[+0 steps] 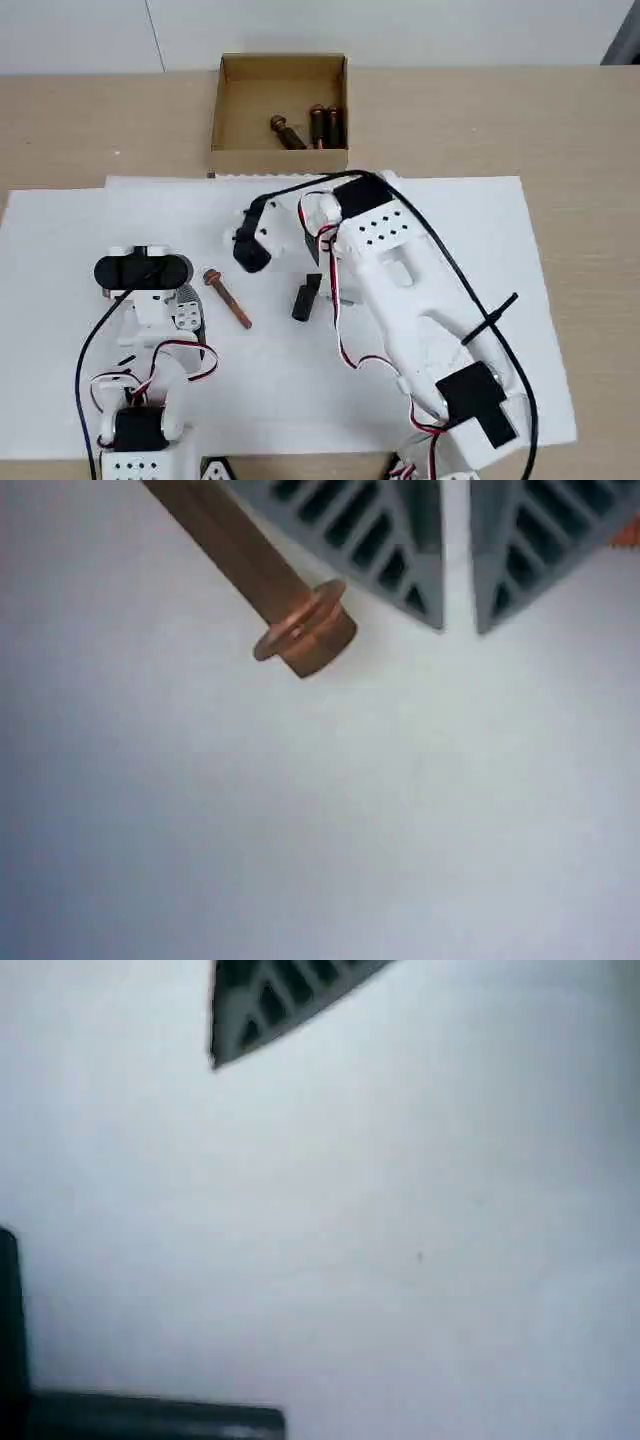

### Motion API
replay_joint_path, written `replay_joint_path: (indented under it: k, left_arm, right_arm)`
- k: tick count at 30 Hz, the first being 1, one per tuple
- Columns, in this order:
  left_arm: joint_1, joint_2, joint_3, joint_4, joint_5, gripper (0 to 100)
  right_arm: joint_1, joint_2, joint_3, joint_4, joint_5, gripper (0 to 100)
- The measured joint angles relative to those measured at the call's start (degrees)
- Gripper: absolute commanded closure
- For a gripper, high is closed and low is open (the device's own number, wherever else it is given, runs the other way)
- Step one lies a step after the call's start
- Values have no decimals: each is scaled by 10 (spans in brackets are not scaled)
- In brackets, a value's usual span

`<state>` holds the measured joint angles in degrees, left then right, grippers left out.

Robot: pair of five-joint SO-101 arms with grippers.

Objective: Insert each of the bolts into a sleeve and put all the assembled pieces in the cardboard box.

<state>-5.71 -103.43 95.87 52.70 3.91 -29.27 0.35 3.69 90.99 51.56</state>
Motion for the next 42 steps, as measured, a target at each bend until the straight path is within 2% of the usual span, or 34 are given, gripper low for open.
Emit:
replay_joint_path:
  k: [9,19,32,37,42]
  left_arm:
    - [0,0,0,0,0,995]
    - [0,0,0,0,0,995]
    - [0,0,0,0,0,995]
    - [0,0,0,0,0,995]
    - [0,0,0,0,0,995]
  right_arm:
    - [-3,0,67,-91,62,829]
    - [-24,15,110,-191,85,829]
    - [-24,139,50,-196,85,837]
    - [-20,161,34,-199,85,935]
    - [-14,178,24,-201,79,956]
